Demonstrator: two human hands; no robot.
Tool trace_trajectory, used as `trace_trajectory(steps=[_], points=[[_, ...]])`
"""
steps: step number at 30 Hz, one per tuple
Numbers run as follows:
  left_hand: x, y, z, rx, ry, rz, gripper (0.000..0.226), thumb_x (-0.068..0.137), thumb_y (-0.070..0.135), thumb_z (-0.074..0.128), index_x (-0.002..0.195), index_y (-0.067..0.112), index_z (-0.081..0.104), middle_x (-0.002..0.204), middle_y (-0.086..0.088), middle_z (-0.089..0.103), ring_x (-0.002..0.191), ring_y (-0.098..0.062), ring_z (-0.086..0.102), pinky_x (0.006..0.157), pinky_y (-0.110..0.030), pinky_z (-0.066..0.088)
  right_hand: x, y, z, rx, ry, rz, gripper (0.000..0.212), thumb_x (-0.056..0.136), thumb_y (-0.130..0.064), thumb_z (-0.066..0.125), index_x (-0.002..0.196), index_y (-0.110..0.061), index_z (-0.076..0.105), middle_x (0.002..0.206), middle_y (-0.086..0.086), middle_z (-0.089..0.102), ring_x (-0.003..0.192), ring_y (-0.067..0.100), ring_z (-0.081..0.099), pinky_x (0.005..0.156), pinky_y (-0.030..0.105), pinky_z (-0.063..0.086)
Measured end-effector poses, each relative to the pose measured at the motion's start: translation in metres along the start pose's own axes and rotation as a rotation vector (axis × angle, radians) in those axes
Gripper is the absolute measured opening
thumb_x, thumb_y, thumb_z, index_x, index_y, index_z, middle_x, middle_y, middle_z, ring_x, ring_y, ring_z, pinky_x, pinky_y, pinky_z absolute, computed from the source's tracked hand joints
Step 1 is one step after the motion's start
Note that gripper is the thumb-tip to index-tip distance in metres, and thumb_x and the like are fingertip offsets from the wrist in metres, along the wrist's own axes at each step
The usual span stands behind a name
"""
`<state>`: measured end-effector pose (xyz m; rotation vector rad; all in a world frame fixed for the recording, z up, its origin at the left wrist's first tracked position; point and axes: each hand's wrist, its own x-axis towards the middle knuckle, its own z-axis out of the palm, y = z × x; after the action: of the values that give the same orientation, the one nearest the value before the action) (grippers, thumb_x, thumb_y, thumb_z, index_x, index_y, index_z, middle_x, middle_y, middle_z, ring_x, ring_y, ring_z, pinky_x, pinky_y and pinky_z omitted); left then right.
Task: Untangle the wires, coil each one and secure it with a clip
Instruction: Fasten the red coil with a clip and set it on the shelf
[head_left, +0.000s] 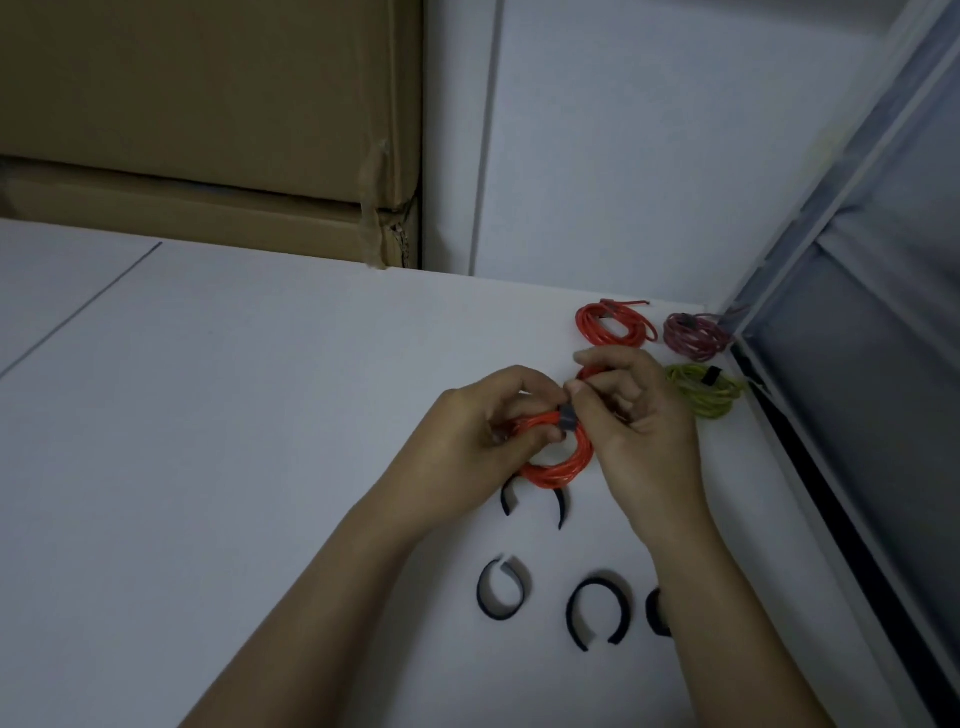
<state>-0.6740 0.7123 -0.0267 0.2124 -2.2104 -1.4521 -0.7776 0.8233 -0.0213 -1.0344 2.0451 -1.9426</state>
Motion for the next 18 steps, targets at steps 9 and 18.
trace_trajectory(steps=[9, 18], points=[[0.001, -0.012, 0.005, 0.396, 0.198, 0.323, 0.023, 0.093, 0.014, 0.056, 0.111, 0.01, 0.069, 0.103, 0.004, 0.072, 0.093, -0.004, 0.064, 0.082, -0.01, 0.049, 0.0, 0.005, 0.001, -0.069, -0.008, -0.027, 0.024, 0.09, -0.005, 0.062, 0.088, -0.029, 0.066, 0.09, 0.004, 0.067, 0.087, 0.012, 0.065, 0.078, 0.022, 0.05], [0.005, -0.02, 0.004, 0.445, 0.331, 0.334, 0.023, 0.094, 0.016, 0.054, 0.109, 0.009, 0.069, 0.103, -0.002, 0.064, 0.088, -0.008, 0.061, 0.075, -0.02, 0.05, -0.007, 0.001, 0.003, -0.027, -0.152, -0.046, 0.018, 0.093, -0.009, 0.06, 0.106, -0.019, 0.068, 0.099, -0.005, 0.072, 0.096, 0.009, 0.068, 0.084, 0.022, 0.053]])
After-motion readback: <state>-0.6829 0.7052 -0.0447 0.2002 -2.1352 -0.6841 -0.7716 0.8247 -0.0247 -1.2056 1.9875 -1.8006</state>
